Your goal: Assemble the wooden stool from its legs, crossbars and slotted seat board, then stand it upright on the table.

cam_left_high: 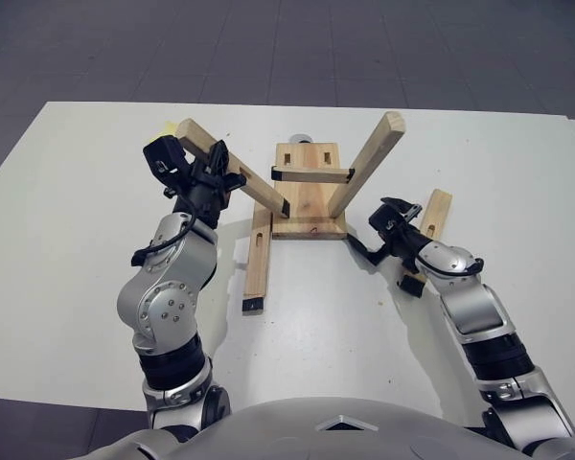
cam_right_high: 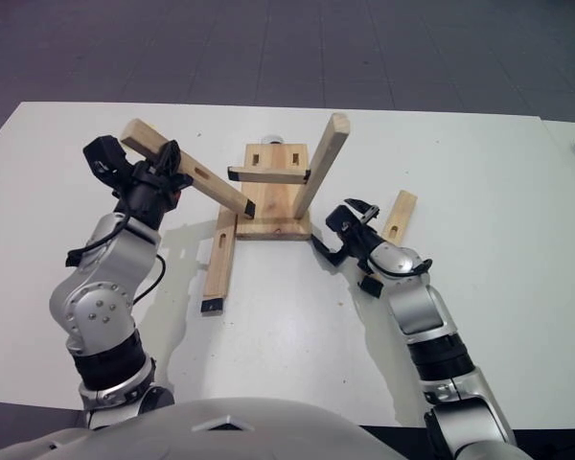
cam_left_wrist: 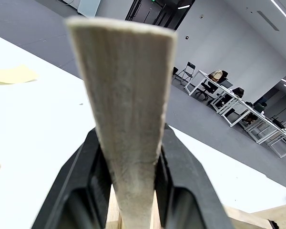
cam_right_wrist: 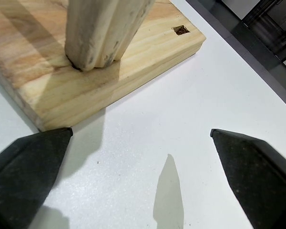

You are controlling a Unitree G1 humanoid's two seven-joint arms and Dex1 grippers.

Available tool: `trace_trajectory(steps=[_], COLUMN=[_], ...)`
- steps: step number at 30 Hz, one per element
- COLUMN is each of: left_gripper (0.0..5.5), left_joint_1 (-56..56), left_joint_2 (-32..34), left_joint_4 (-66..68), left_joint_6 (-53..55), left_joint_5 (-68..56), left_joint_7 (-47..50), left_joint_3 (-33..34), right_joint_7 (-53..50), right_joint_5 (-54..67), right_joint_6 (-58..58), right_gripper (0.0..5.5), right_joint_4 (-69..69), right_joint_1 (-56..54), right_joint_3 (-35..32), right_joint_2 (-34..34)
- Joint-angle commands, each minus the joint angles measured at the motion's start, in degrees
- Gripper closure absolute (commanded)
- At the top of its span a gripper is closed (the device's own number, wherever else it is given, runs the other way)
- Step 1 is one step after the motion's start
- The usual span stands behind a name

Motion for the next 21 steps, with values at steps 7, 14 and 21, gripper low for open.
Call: trace_trajectory(steps=[7, 14, 21], left_gripper=[4.50, 4.50, 4.50], left_joint_1=[0.0, 0.5, -1.9], left_joint_2=[2.0, 3.6, 4.3], left_joint_4=[3.3, 2.2, 4.2], left_joint_6=[-0.2, 8.3, 13.9], left_joint_5=[7.6, 8.9, 10.2], left_joint_7=[-2.6, -1.9, -3.3], left_joint_3=[-6.0, -7.4, -9.4], right_joint_7=[-0.2, -0.7, -4.8], right_joint_5=[-0.5, -0.4, -0.3], right_joint_6=[0.1, 1.5, 0.7], right_gripper=[0.10, 0.10, 0.10], right_joint_4=[-0.6, -3.6, -3.3], right_joint_1=[-1.1, -2.1, -3.5], right_joint_3=[-1.1, -4.7, -7.8], right_joint_2=[-0.3, -1.5, 0.7])
